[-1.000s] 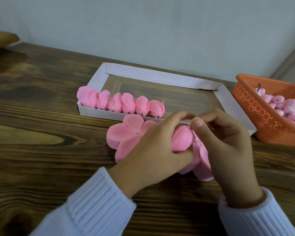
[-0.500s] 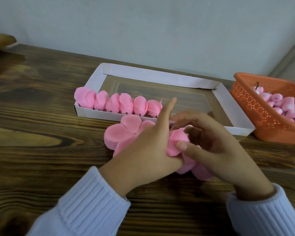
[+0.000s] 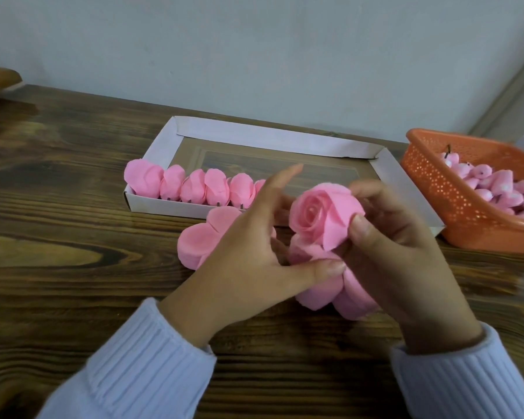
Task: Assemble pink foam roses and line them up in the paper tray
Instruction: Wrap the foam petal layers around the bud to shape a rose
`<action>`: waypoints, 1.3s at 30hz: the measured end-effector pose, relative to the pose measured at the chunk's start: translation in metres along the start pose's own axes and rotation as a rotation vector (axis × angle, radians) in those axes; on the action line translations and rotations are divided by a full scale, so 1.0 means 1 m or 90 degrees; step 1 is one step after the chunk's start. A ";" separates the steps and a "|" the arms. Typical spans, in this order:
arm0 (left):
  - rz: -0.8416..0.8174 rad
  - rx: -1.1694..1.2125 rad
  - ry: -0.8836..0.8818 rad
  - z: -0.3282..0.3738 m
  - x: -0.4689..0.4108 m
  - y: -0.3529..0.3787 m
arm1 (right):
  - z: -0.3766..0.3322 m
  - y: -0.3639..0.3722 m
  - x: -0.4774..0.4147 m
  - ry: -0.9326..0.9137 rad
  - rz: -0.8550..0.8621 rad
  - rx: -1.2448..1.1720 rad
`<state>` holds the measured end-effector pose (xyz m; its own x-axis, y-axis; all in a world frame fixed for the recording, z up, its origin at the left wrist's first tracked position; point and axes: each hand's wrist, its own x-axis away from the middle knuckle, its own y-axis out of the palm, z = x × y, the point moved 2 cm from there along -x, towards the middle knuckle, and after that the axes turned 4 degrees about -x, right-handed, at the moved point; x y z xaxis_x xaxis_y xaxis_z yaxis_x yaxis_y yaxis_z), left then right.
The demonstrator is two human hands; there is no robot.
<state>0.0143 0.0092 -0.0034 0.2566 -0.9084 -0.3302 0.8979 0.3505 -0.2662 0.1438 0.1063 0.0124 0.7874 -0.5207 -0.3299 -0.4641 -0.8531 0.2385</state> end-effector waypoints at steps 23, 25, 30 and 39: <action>0.078 0.149 0.109 0.017 0.004 0.008 | 0.030 0.034 0.004 0.258 -0.156 -0.267; 0.057 0.153 0.102 0.016 0.004 0.010 | 0.033 0.035 0.005 0.257 -0.141 -0.249; 0.064 0.123 0.097 0.016 0.004 0.009 | 0.033 0.040 0.004 0.266 -0.154 -0.282; 0.059 0.135 0.110 0.018 0.003 0.008 | 0.033 0.036 0.004 0.246 -0.133 -0.255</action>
<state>0.0288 0.0058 0.0094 0.2927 -0.8161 -0.4983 0.9329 0.3582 -0.0387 0.1168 0.0724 -0.0108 0.9711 -0.2287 -0.0685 -0.1534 -0.8174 0.5553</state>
